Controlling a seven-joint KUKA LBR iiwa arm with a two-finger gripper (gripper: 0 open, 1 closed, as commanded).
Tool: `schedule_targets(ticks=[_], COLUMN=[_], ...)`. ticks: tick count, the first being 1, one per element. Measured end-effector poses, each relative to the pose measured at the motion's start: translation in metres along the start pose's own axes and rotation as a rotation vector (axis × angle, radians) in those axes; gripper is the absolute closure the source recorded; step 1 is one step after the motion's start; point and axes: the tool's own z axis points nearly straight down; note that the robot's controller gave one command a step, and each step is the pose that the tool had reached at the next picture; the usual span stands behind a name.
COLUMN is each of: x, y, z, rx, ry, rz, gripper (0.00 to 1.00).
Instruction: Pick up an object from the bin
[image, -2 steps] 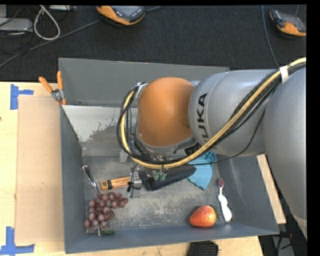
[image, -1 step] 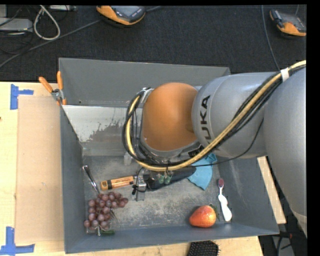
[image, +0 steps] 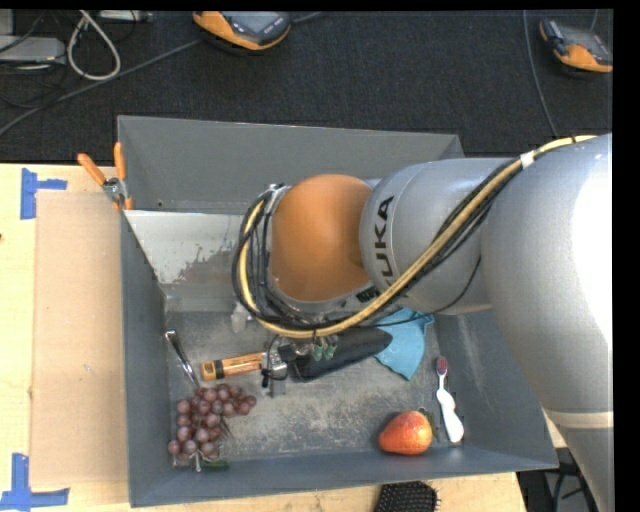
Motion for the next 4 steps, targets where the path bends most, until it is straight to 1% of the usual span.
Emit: schedule_targets(ticks=[1, 2, 3, 4], x=[0.018, 0.008, 0.014, 0.014], y=[-0.042, -0.063, -0.100, -0.100], z=[0.009, 0.020, 0.031, 0.031], rx=[-0.002, 0.000, -0.001, -0.002], ry=[0.007, 0.003, 0.003, 0.002], rz=[0.110, -0.020, 0.183, 0.185], gripper=[0.00, 0.00, 1.00, 1.00])
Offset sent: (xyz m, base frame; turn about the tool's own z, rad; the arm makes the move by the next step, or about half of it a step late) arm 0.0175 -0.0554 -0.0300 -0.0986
